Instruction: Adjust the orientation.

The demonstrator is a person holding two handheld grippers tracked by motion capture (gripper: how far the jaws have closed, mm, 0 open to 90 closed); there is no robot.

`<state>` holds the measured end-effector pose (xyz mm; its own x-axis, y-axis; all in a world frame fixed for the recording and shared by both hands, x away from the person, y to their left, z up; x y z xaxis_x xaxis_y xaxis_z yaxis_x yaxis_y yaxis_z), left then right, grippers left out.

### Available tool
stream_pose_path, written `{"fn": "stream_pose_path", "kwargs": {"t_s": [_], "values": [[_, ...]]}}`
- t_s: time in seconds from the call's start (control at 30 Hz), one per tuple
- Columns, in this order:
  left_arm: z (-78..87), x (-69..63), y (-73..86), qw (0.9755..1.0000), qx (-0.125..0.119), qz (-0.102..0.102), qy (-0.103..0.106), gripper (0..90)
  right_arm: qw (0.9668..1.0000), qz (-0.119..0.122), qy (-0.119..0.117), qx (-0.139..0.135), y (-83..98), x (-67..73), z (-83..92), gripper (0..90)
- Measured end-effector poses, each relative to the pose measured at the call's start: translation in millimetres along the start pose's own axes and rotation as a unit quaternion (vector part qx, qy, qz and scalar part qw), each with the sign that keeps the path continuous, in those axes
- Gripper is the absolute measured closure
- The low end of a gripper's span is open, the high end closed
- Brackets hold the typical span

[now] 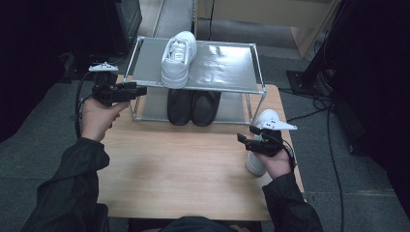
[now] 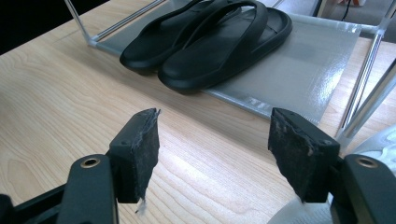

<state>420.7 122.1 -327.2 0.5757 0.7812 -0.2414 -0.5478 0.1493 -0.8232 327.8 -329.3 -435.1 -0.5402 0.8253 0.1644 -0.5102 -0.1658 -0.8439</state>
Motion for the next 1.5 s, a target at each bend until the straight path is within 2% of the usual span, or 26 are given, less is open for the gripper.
{"fn": "stream_pose_path", "kwargs": {"t_s": [0.2, 0.57, 0.77, 0.87, 0.93, 1.0, 1.2, 1.37, 1.5], "values": [[-6.8, -5.5, 15.9, 0.9998, 0.005, -0.017, 0.002, 46.2, 1.0000, 0.001, 0.008, -0.002, 0.6, -2.4, 4.0, 34.5], [-30.9, -13.3, 40.4, 0.9994, 0.018, -0.022, 0.022, 46.1, 0.9993, -0.007, 0.036, -0.006, 3.9, -11.1, 17.0, 35.1], [-48.3, -18.7, 50.7, 0.9983, 0.037, -0.024, 0.039, 45.7, 0.9983, -0.004, 0.057, -0.008, 4.4, -15.7, 24.1, 34.8], [-54.6, -26.4, 53.9, 0.9973, 0.045, -0.040, 0.043, 45.4, 0.9973, -0.009, 0.073, -0.007, 6.3, -21.4, 27.6, 33.6], [-57.7, -30.3, 55.0, 0.9966, 0.046, -0.041, 0.055, 45.4, 0.9963, -0.019, 0.083, -0.007, 7.8, -25.3, 29.4, 32.0], [-60.6, -33.3, 56.0, 0.9961, 0.047, -0.046, 0.059, 45.4, 0.9952, -0.026, 0.094, -0.010, 9.3, -28.7, 30.6, 30.4], [-67.7, -38.0, 57.9, 0.9955, 0.044, -0.038, 0.075, 45.5, 0.9918, -0.037, 0.123, -0.005, 14.6, -37.7, 27.6, 28.3], [-72.4, -43.1, 62.5, 0.9945, 0.049, -0.048, 0.080, 45.2, 0.9890, -0.056, 0.137, -0.007, 21.2, -46.3, 32.5, 31.3], [-72.5, -44.0, 61.9, 0.9943, 0.046, -0.046, 0.084, 45.2, 0.9869, -0.065, 0.148, -0.005, 24.1, -51.8, 36.2, 33.6]]}}
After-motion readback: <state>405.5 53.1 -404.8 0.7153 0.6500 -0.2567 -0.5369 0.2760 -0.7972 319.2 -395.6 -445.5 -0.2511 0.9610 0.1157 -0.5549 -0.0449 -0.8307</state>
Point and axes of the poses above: each handheld gripper's, and its own axes: z roughly backward along the jaws, y roughly out of its underside, x roughly to its left, the point moved 2 cm from there along -z, roughly forward along the jaws, and after that the axes turned 1 degree about -y, right-handed, at the moved point
